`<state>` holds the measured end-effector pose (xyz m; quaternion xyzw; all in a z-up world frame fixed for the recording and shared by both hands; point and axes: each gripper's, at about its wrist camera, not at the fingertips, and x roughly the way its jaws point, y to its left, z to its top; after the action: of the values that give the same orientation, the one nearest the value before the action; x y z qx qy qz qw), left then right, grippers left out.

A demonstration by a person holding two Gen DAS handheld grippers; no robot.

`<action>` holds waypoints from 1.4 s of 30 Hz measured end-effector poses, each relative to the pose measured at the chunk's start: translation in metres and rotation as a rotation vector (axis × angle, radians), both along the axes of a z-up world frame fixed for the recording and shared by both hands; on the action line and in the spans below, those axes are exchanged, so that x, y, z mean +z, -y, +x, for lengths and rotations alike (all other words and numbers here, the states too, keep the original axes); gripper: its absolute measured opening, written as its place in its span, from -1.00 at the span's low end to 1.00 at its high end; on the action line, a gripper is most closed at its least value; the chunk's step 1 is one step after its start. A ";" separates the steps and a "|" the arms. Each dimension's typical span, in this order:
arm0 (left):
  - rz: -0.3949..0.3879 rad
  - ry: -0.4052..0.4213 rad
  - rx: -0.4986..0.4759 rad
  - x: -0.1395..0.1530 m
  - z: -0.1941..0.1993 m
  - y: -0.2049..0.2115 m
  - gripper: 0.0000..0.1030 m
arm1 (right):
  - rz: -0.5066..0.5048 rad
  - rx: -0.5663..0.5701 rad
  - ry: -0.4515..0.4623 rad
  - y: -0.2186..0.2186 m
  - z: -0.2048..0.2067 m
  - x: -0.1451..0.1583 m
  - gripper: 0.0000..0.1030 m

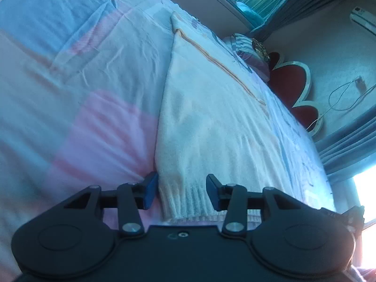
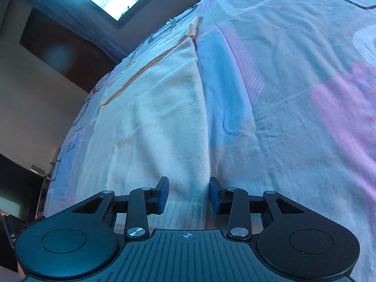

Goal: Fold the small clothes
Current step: 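Grasp the sweater hem with both tools and lift it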

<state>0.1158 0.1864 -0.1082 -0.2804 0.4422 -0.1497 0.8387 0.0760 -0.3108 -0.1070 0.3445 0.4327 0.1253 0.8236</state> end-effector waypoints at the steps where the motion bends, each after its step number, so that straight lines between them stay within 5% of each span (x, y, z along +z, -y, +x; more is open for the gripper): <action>1: -0.008 -0.004 0.001 -0.001 0.002 0.000 -0.27 | 0.007 0.002 -0.001 -0.001 0.001 -0.001 -0.34; 3: -0.005 -0.005 -0.011 -0.003 0.006 0.002 -0.50 | 0.003 0.026 0.000 -0.005 0.005 0.000 -0.50; 5: 0.033 -0.006 -0.020 -0.005 0.008 0.005 -0.75 | -0.047 0.060 -0.002 -0.014 0.008 0.000 -0.91; 11: 0.052 0.113 0.008 0.012 -0.013 0.002 -0.88 | -0.055 0.022 0.098 -0.005 -0.011 0.017 -0.95; 14: 0.131 0.068 -0.017 -0.003 -0.012 0.007 -0.87 | -0.087 0.046 0.033 -0.007 -0.009 0.002 -0.95; 18: 0.070 0.069 0.006 -0.004 -0.011 0.001 -0.65 | -0.046 0.029 0.001 -0.006 -0.006 -0.005 -0.94; 20: 0.029 0.081 0.015 -0.003 -0.011 -0.005 -0.30 | -0.026 0.026 0.002 -0.003 -0.005 -0.005 -0.94; 22: 0.007 0.084 0.022 -0.004 -0.005 -0.008 -0.20 | -0.020 0.025 -0.007 -0.002 -0.002 -0.007 -0.93; 26: -0.053 0.077 0.030 -0.010 0.014 -0.009 -0.15 | 0.008 0.003 -0.009 -0.001 0.003 -0.009 -0.93; 30: -0.278 0.053 0.072 -0.029 0.026 -0.024 -0.21 | 0.051 -0.012 -0.017 0.001 0.010 -0.017 -0.92; 32: -0.330 0.058 0.070 -0.030 0.024 -0.027 -0.26 | 0.070 -0.019 -0.020 0.004 0.010 -0.018 -0.92; 42: -0.141 0.061 0.061 -0.025 -0.010 -0.021 -0.93 | 0.059 0.012 0.010 0.000 0.003 -0.012 -0.93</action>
<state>0.1056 0.2078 -0.1328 -0.3473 0.3959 -0.1631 0.8343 0.0790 -0.3110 -0.1192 0.3655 0.4266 0.1445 0.8146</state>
